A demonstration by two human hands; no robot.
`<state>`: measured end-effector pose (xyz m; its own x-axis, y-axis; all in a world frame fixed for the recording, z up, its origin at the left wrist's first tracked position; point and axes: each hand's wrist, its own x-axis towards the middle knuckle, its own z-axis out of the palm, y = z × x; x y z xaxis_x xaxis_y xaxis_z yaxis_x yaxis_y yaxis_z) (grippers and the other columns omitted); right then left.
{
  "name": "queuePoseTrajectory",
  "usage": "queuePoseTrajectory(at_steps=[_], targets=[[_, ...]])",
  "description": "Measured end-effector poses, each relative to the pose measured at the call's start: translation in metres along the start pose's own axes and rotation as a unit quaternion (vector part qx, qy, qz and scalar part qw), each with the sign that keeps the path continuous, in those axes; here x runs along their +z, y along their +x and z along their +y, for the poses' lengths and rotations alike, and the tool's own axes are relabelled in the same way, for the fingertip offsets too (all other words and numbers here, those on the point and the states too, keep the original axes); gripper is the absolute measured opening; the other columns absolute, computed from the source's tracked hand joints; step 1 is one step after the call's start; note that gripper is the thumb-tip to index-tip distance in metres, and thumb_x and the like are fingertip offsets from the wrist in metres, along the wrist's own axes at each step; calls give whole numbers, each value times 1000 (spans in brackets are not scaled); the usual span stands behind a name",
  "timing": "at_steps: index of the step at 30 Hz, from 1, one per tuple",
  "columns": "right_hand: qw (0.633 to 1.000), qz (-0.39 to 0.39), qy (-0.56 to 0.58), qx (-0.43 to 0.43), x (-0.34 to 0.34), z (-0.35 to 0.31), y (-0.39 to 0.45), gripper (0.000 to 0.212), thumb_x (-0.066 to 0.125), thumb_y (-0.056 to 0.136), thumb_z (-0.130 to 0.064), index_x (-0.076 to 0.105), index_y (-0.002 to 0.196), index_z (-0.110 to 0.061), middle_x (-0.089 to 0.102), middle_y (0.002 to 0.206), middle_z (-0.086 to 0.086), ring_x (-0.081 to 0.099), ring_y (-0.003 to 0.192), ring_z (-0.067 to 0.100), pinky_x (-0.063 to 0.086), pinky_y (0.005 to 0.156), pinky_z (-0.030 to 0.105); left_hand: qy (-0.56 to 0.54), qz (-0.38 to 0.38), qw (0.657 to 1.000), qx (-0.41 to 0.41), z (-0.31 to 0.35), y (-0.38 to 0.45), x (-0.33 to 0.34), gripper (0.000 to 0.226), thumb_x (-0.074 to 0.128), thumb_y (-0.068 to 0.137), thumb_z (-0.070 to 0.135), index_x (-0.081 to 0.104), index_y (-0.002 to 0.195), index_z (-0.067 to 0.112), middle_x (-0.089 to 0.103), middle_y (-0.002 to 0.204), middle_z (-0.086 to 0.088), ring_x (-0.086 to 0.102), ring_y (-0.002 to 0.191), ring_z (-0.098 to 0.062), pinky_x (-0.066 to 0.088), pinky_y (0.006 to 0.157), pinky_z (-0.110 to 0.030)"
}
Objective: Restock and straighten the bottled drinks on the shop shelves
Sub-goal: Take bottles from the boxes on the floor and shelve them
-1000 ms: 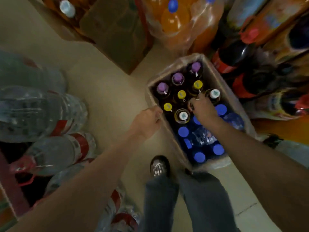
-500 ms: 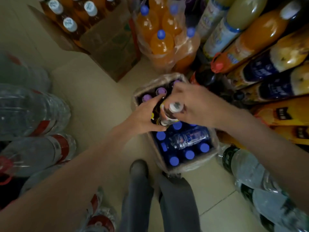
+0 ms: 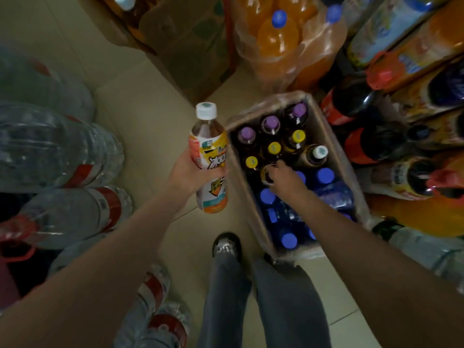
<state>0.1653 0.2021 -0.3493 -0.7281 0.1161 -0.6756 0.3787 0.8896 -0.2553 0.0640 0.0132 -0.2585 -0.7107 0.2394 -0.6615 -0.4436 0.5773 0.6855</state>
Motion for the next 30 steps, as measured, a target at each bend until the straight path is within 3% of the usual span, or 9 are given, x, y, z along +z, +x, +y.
queuePoseTrajectory(at_steps=[4,8,15,19,23,27,30], targets=[[999,34,-15,24,1,-5,8,27,49,90,-2,51,116,-2,39,128,20,51,106,41,43,82,42,8,-18,1000,1,-3,0,7,46,81,64,8,62,106,14,69,97,3,66,84,-6,54,72,-23],[997,70,10,-19,-38,-6,-19,28,58,87,-14,54,112,-3,44,122,19,53,102,42,43,80,42,-20,-35,999,-1,15,-17,14,41,80,66,8,62,102,17,67,88,11,64,73,4,50,59,-11],[989,100,10,-113,-192,-14,-135,26,66,77,-19,59,100,-8,54,103,12,53,99,31,39,77,34,-7,-35,999,32,112,-95,-2,33,82,64,13,62,83,30,69,85,11,66,80,-6,52,76,-27],[977,155,-18,-144,-300,-35,-224,34,71,72,-24,57,99,-10,44,91,1,53,93,26,35,67,30,-6,-29,997,72,197,-155,-18,40,79,68,9,61,104,13,64,92,5,59,73,-1,49,66,-17],[964,230,-30,-128,-375,-43,-316,38,70,71,-25,57,100,-5,51,101,11,51,100,28,39,79,34,1,-46,991,129,274,-225,-29,33,77,70,3,60,95,16,61,79,12,57,56,10,43,51,-3],[945,311,-14,-97,-417,-45,-419,34,70,68,-26,56,94,-8,49,95,6,53,93,29,44,81,41,45,-99,977,185,331,-295,-36,35,78,68,7,62,97,16,63,88,8,56,73,5,42,62,-8],[923,381,11,-58,-440,-43,-510,33,71,67,-27,60,93,-10,53,91,4,53,93,26,43,79,35,58,-142,963,221,368,-357,-33,28,78,68,6,63,86,21,66,87,7,62,80,-8,49,78,-24]])
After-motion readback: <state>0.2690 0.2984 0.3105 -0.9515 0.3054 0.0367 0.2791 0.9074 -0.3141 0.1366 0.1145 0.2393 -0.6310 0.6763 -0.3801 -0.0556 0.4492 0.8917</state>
